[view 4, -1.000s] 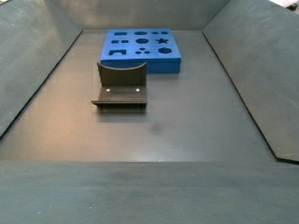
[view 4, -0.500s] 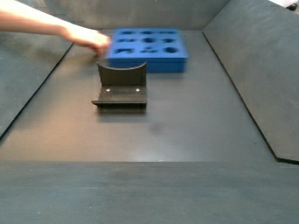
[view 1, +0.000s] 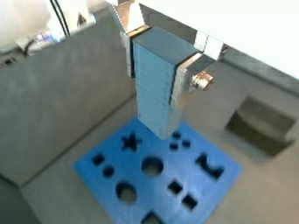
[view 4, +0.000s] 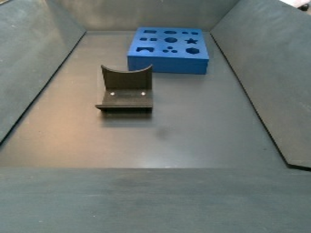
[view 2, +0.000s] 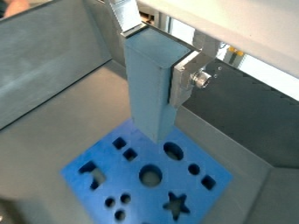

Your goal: Insert the rectangle object.

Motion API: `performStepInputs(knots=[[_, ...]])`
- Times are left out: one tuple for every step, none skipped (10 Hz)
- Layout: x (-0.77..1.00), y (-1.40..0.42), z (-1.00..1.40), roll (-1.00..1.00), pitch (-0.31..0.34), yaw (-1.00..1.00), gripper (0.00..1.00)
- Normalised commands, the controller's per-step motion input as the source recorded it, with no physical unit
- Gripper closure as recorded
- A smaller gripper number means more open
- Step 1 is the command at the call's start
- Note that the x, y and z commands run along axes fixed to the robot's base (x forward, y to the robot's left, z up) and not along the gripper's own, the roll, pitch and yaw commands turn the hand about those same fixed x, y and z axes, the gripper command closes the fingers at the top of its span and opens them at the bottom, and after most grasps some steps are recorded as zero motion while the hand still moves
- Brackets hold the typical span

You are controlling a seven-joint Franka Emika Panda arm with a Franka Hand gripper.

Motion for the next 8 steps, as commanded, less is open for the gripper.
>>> performStepInputs(knots=[[0.79, -0.51, -1.0, 0.0, -0.04, -0.01, 1.0], [0.87, -0.53, -0.97, 0.01, 0.0, 0.0, 1.0], [0.86, -0.53, -0.76, 0.16, 0.0, 0.0, 1.0], [0.82, -0.47, -0.49, 0.37, 0.007, 0.0, 1.0], [0.8, -0.43, -0.41, 0.42, 0.004, 0.02, 1.0], [0.79, -0.43, -0.39, 0.44, 0.024, 0.0, 1.0], [0.83, -0.41, -0.51, 0.36, 0.066, 0.0, 1.0], [0.74, -0.2, -0.49, 0.05, 0.051, -0.19, 1.0]])
